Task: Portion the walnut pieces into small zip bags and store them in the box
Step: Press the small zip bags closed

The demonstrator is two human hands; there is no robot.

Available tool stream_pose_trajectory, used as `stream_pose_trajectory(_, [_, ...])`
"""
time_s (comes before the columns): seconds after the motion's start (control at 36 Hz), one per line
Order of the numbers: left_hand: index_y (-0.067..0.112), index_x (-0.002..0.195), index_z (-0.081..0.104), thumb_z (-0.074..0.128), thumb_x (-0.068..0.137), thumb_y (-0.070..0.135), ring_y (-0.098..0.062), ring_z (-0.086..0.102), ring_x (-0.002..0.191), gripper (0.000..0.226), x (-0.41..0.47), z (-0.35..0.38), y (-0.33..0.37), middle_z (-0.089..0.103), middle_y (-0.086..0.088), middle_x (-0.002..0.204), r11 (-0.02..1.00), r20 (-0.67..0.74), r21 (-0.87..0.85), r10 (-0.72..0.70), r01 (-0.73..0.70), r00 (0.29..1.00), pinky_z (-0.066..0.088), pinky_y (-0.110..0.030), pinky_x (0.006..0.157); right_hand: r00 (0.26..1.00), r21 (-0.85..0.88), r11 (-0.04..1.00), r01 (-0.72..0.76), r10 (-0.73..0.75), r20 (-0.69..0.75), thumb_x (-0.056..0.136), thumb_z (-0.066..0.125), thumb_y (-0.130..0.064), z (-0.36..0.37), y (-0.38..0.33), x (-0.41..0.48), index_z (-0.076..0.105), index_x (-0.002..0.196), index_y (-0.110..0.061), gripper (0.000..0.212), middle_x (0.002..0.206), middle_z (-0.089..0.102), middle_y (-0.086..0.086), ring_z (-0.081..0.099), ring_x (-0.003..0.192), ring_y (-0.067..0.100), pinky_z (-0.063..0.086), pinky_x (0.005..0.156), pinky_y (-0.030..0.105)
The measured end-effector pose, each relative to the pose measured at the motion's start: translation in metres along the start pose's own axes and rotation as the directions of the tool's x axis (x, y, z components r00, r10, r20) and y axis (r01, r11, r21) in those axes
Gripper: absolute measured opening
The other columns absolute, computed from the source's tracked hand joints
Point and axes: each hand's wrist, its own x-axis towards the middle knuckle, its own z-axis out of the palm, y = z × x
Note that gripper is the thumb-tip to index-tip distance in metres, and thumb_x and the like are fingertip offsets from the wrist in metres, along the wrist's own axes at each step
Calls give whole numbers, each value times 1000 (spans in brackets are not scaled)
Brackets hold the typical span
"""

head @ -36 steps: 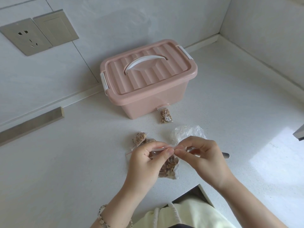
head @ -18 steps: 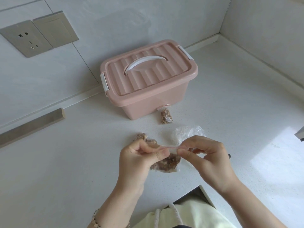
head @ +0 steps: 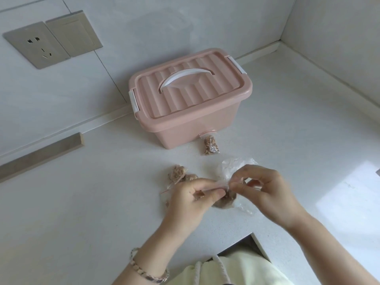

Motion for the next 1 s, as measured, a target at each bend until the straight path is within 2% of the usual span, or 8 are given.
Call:
stream_pose_trajectory(0.17, [18, 77, 74, 67, 79, 3, 3, 62, 63, 17, -4, -7, 2, 73, 8, 71, 999, -9, 51, 13, -13, 1000, 42, -8, 59, 994, -113, 990, 81, -71, 87, 81, 64, -23, 11, 3, -2, 68, 76, -31, 10, 76, 65, -11, 60, 71, 12, 45, 59, 18])
stream_pose_trajectory(0.28, [36, 84, 74, 58, 84, 28, -14, 65, 84, 18, -5, -13, -3, 71, -8, 93, 995, 31, 101, 15, -18, 999, 49, -27, 76, 990, -141, 982, 121, -110, 87, 78, 61, -36, 16, 4, 4, 69, 74, -31, 11, 72, 64, -10, 59, 69, 11, 44, 56, 20])
stream_pose_trajectory(0.36, [49, 87, 70, 57, 87, 33, -12, 66, 91, 21, -3, -17, -4, 73, 6, 92, 989, 20, 146, 37, -40, 999, 48, -25, 83, 991, -206, 971, 121, -105, 85, 77, 59, -45, 17, 6, 9, 69, 73, -31, 18, 70, 64, -12, 59, 67, 10, 41, 55, 17])
stream_pose_trajectory(0.44, [49, 86, 70, 57, 83, 32, -3, 67, 89, 21, 2, -23, -6, 72, 17, 87, 988, -4, 153, 33, -32, 999, 50, -20, 84, 995, -212, 973, 90, -79, 58, 73, 75, -34, 16, 8, 19, 71, 66, -32, 9, 68, 67, -12, 60, 63, 7, 38, 54, 13])
stream_pose_trajectory(0.58, [41, 91, 71, 56, 82, 47, -23, 68, 78, 18, 15, -32, -22, 73, -4, 81, 970, -83, 239, 61, -39, 995, 54, -46, 78, 998, -49, 998, -27, 29, 61, 64, 81, -15, 19, 3, 44, 70, 59, -17, 12, 67, 70, 4, 49, 40, -5, 33, 43, 6])
stream_pose_trajectory(0.67, [48, 80, 70, 61, 86, 33, -4, 66, 76, 18, 26, -39, -27, 72, 15, 81, 954, -181, 298, 102, -44, 978, 55, -26, 75, 987, -40, 990, -133, 136, 84, 67, 79, -22, 25, 14, 73, 73, 66, -15, 9, 64, 70, -8, 55, 48, -4, 37, 50, 6])
stream_pose_trajectory(0.75, [28, 93, 72, 61, 86, 11, 8, 64, 84, 21, 38, -57, -32, 66, 34, 82, 941, -318, 338, 141, -27, 938, 48, -8, 75, 975, -70, 975, -211, 215, 48, 77, 73, -21, 27, 35, 111, 73, 78, -17, 5, 67, 68, -11, 59, 56, -2, 43, 54, 8])
stream_pose_trajectory(1.0, [20, 100, 70, 60, 86, 5, 14, 57, 97, 22, 67, -86, -66, 65, 17, 99, 923, -468, 372, 100, 93, 878, 39, -2, 88, 813, -395, 720, -570, 564, -146, 86, 54, -46, 29, 124, 210, 55, 83, -8, 38, 78, 55, 4, 52, 93, 29, 39, 79, 33])
